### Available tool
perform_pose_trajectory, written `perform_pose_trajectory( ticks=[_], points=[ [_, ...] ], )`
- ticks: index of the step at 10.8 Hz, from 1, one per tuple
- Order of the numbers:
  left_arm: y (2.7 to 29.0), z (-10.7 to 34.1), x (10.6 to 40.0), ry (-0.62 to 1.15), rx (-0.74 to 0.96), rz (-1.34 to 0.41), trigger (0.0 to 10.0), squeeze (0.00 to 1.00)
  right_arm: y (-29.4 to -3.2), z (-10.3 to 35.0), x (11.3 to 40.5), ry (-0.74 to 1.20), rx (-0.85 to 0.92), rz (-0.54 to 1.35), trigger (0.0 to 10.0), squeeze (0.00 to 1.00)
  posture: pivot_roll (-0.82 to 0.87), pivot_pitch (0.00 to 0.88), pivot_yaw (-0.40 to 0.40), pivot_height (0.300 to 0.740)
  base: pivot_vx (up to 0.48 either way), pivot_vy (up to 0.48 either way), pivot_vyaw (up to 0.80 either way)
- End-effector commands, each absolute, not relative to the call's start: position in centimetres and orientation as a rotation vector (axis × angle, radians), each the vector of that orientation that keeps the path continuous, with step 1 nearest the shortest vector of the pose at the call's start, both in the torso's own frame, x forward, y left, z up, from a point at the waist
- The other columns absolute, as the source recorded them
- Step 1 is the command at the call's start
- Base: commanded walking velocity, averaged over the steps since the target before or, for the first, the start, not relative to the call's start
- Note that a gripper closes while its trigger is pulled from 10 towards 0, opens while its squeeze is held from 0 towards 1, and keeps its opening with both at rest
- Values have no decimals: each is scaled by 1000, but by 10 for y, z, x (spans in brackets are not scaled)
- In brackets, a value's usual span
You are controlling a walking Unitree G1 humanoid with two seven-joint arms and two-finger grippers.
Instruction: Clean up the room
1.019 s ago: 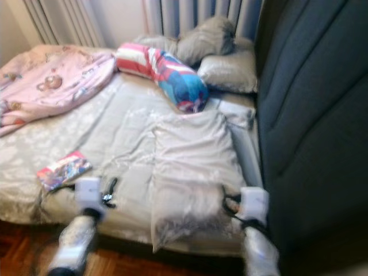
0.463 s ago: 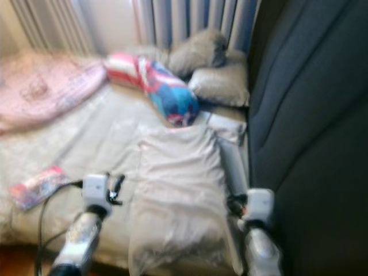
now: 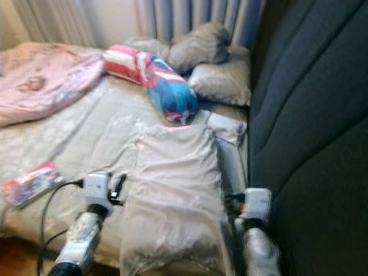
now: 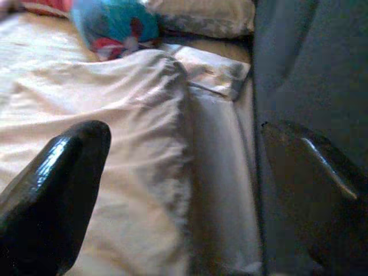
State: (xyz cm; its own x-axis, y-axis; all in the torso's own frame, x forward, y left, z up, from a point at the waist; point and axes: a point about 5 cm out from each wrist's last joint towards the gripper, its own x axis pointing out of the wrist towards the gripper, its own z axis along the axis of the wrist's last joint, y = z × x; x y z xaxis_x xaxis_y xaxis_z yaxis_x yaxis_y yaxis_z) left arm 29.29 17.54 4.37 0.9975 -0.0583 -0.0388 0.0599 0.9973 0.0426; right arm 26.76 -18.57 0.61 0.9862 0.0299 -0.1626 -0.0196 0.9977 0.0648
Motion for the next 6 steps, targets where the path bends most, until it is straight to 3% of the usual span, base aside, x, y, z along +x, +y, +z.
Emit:
perform_pose_trajectory(
  ticks=[1,2,4,5,6],
  points=[
    [175,39,291,65,41,-61,10000,0,-190,5,266,172,61,9,10000,0,37,44,-15,740,0,424,0],
    [176,39,291,65,40,-62,10000,0,-190,4,265,180,69,4,10000,0,38,44,-13,740,0,428,0],
    [177,40,291,65,42,-66,10000,0,-190,2,265,197,73,-6,10000,0,39,45,-10,740,0,429,-784],
    [177,40,291,64,42,-67,10000,0,-190,3,266,189,72,-10,10000,0,39,46,-9,740,0,428,0],
    [178,41,292,61,43,-67,10000,0,-190,3,265,184,66,-12,10000,0,39,46,-8,740,0,0,0]
  ],
)
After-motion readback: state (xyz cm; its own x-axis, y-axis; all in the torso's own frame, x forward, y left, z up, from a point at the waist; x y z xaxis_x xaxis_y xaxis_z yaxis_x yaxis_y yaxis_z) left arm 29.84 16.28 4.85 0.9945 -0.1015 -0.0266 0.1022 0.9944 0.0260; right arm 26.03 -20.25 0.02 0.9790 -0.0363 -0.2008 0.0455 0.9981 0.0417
